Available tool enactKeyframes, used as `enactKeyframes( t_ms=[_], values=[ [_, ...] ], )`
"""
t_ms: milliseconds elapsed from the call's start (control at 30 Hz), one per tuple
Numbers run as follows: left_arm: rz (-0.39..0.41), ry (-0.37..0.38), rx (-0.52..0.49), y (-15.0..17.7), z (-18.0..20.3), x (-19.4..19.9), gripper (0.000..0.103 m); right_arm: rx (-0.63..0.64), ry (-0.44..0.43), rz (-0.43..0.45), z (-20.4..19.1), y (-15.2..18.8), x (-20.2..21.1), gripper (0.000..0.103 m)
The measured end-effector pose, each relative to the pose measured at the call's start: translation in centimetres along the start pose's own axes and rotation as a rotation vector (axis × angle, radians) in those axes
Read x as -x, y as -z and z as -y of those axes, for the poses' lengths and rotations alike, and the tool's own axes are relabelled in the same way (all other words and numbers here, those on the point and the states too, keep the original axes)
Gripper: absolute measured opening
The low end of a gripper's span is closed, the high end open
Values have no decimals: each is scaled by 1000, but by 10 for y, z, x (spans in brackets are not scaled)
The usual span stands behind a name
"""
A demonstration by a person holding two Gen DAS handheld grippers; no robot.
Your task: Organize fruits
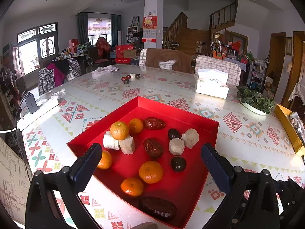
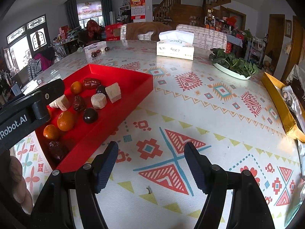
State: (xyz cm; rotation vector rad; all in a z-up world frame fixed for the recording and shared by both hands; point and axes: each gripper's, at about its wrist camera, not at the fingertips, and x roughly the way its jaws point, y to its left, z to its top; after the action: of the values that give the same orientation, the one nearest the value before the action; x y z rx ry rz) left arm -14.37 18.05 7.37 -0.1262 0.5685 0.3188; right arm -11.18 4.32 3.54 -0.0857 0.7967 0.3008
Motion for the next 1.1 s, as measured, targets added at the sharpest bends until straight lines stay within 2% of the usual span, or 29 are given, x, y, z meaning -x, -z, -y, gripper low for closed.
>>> enactKeyframes(
  t_ms=[1100],
  values=[
    [-28,13,-5,9,0,-8,103,2,0,-26,-1,3,-8,78]
  ],
)
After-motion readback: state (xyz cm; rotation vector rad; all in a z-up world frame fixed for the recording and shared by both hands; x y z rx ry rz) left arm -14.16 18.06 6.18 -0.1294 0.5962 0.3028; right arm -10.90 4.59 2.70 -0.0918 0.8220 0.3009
